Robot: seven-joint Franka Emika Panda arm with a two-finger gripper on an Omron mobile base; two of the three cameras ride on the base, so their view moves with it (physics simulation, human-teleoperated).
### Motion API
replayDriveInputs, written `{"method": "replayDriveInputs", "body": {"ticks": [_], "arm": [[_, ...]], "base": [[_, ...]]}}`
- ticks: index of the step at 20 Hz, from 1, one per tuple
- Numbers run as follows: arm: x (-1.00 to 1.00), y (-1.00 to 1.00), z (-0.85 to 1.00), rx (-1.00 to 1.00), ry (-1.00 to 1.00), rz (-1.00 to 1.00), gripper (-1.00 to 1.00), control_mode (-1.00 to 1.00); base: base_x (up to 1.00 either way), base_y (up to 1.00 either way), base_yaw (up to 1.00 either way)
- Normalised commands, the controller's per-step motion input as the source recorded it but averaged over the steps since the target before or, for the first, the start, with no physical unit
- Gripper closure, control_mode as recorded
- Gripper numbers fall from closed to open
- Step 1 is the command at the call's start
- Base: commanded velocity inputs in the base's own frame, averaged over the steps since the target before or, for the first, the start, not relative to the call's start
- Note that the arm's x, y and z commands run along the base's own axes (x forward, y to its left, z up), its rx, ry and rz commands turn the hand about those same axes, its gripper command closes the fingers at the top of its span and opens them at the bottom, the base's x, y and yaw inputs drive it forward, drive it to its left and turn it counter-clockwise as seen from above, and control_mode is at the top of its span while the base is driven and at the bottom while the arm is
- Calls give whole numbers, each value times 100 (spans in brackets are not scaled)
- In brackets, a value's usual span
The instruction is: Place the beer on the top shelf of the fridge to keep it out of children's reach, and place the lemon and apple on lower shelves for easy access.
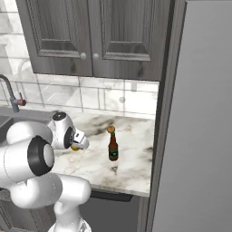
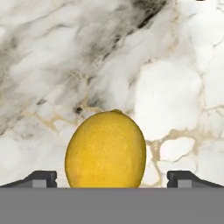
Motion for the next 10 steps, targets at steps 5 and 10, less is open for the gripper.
{"method": "replayDriveInputs", "body": {"ticks": [5, 10], "arm": [[16, 7, -17, 0, 0, 0, -100, -100], [7, 1, -26, 0, 1, 0, 100, -100]], "base": [[0, 0, 0], [0, 0, 0]]}}
